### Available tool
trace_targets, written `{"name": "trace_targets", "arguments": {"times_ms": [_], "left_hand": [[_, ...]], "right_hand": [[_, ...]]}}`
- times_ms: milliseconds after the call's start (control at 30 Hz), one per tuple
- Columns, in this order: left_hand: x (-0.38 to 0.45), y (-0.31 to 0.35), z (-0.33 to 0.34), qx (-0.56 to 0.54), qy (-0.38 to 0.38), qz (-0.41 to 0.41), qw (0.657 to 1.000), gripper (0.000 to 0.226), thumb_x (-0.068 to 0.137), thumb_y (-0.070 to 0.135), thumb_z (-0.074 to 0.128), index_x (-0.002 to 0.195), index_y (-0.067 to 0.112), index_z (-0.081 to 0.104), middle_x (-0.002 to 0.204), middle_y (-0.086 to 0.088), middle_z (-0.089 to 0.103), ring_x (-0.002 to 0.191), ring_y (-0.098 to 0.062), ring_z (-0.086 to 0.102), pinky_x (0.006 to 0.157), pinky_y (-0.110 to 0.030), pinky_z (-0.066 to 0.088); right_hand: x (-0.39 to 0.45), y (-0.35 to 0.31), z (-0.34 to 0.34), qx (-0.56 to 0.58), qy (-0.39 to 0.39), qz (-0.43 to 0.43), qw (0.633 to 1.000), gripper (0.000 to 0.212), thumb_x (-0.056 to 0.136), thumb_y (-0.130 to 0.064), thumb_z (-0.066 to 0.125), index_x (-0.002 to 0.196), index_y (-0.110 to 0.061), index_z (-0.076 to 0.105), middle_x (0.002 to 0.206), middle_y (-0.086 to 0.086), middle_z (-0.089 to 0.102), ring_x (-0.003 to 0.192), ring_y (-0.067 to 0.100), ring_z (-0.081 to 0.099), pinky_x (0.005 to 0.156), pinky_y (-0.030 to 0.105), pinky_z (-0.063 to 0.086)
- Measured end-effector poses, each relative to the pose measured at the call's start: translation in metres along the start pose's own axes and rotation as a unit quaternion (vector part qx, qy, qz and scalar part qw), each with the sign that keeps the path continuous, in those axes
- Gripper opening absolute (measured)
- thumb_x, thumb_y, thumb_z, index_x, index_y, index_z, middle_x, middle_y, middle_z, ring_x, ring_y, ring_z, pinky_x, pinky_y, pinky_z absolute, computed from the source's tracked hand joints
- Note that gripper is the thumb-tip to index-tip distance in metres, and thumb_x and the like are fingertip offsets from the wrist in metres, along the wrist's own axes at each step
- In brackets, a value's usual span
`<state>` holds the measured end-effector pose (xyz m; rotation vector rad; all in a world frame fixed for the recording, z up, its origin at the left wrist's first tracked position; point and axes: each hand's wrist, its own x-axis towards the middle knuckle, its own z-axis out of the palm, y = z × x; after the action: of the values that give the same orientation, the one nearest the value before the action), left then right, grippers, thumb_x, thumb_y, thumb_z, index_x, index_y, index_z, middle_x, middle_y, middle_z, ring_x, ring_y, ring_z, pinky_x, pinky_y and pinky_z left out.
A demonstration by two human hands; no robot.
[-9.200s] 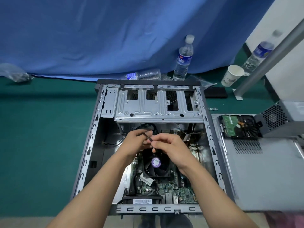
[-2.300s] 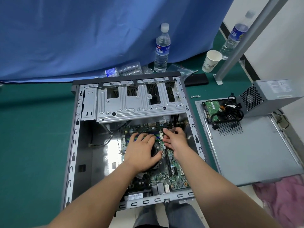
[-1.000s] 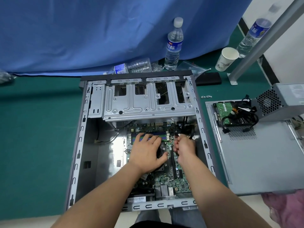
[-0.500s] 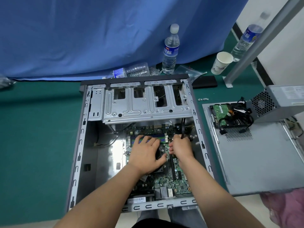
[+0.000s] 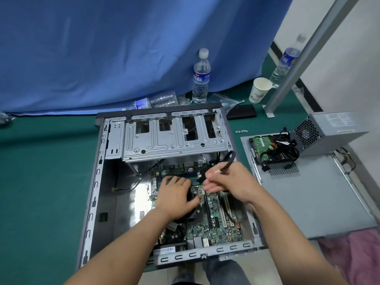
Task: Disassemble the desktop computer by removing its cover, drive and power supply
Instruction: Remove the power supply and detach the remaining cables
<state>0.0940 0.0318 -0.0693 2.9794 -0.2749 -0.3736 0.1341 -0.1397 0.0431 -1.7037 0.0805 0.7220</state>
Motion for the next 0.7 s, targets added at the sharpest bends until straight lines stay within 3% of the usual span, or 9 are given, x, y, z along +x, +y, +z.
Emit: {"name": "trace_targets", "arguments": {"times_ms": [100, 167, 267, 400, 467, 533, 633, 700], "left_hand": [[0.004, 0.002, -0.003, -0.006, -0.037, -0.024, 0.999, 0.061, 0.085, 0.066, 0.025, 0.121, 0.024, 0.053, 0.120, 0.005, 0.058, 0.116, -0.018, 0.048, 0.109, -0.041, 0.023], [0.007, 0.005, -0.006, -0.019, -0.057, -0.044, 0.997, 0.057, 0.088, 0.063, 0.029, 0.124, 0.023, 0.052, 0.123, 0.004, 0.056, 0.118, -0.019, 0.047, 0.110, -0.042, 0.021], [0.012, 0.011, -0.008, -0.045, -0.068, -0.075, 0.994, 0.046, 0.091, 0.057, 0.035, 0.116, 0.023, 0.053, 0.117, 0.002, 0.057, 0.116, -0.021, 0.048, 0.110, -0.041, 0.020], [0.018, 0.021, -0.007, -0.039, -0.060, -0.103, 0.992, 0.041, 0.091, 0.055, 0.036, 0.108, 0.023, 0.056, 0.110, 0.003, 0.059, 0.111, -0.019, 0.050, 0.108, -0.039, 0.020], [0.018, 0.024, -0.004, -0.019, -0.053, -0.111, 0.992, 0.044, 0.090, 0.056, 0.034, 0.109, 0.024, 0.056, 0.111, 0.004, 0.058, 0.111, -0.019, 0.049, 0.106, -0.038, 0.021], [0.017, 0.024, -0.002, -0.008, -0.029, -0.116, 0.993, 0.054, 0.087, 0.060, 0.025, 0.110, 0.024, 0.058, 0.111, 0.004, 0.058, 0.112, -0.018, 0.049, 0.104, -0.037, 0.024], [0.018, 0.023, 0.001, -0.006, 0.003, -0.118, 0.993, 0.073, 0.075, 0.063, 0.007, 0.109, 0.026, 0.060, 0.110, 0.005, 0.058, 0.110, -0.017, 0.049, 0.100, -0.035, 0.027], [0.017, 0.023, 0.003, -0.004, 0.012, -0.120, 0.993, 0.074, 0.074, 0.063, 0.005, 0.106, 0.027, 0.061, 0.107, 0.006, 0.058, 0.109, -0.017, 0.049, 0.098, -0.035, 0.029]], "right_hand": [[-0.011, -0.016, -0.025, -0.056, 0.033, -0.028, 0.997, 0.019, 0.088, -0.025, 0.060, 0.084, -0.007, 0.062, 0.061, -0.002, 0.063, 0.051, 0.011, 0.054, 0.049, 0.021, 0.045], [-0.013, -0.023, -0.045, -0.080, 0.078, -0.054, 0.992, 0.027, 0.089, -0.034, 0.058, 0.080, -0.008, 0.060, 0.058, -0.007, 0.057, 0.051, 0.009, 0.047, 0.051, 0.020, 0.039], [-0.011, -0.028, -0.076, -0.112, 0.122, -0.095, 0.982, 0.031, 0.093, -0.033, 0.055, 0.080, -0.006, 0.063, 0.068, -0.007, 0.063, 0.059, 0.006, 0.053, 0.057, 0.016, 0.040], [0.003, -0.018, -0.123, -0.179, 0.110, -0.065, 0.975, 0.019, 0.093, -0.021, 0.058, 0.075, -0.013, 0.057, 0.061, -0.006, 0.066, 0.052, 0.006, 0.054, 0.050, 0.014, 0.040], [0.017, -0.005, -0.143, -0.301, 0.124, -0.045, 0.944, 0.018, 0.091, -0.021, 0.060, 0.077, -0.014, 0.051, 0.063, -0.005, 0.061, 0.052, 0.006, 0.053, 0.047, 0.013, 0.038], [0.031, 0.010, -0.157, -0.419, 0.132, -0.020, 0.898, 0.017, 0.090, -0.025, 0.062, 0.088, -0.013, 0.050, 0.079, 0.003, 0.062, 0.069, 0.018, 0.056, 0.059, 0.026, 0.040], [0.049, 0.031, -0.169, -0.509, 0.158, -0.010, 0.846, 0.024, 0.091, -0.029, 0.060, 0.110, -0.014, 0.054, 0.091, 0.013, 0.064, 0.080, 0.031, 0.056, 0.063, 0.034, 0.040], [0.058, 0.040, -0.175, -0.559, 0.195, -0.027, 0.806, 0.024, 0.093, -0.027, 0.057, 0.113, -0.016, 0.055, 0.091, 0.014, 0.066, 0.083, 0.033, 0.059, 0.060, 0.033, 0.039]]}}
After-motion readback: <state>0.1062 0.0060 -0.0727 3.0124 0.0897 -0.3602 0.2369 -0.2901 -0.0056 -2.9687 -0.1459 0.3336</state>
